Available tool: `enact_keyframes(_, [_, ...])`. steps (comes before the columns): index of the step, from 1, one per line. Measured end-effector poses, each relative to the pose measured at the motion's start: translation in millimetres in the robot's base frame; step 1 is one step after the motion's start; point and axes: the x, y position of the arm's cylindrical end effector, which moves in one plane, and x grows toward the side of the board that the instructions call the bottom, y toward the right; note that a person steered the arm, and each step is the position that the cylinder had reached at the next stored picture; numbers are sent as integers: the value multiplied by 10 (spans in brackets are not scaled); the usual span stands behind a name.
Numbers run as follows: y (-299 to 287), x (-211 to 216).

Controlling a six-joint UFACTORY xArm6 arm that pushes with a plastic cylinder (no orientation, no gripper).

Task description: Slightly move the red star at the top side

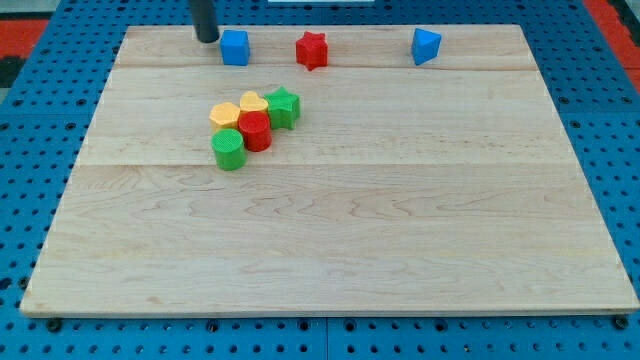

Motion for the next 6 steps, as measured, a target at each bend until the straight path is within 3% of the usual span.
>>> enact_keyframes(1, [541, 126])
enact_keyframes(2, [509, 571])
enact_keyframes(4, [1323, 799])
enact_keyframes(5, [988, 873])
enact_keyframes(6, [483, 565])
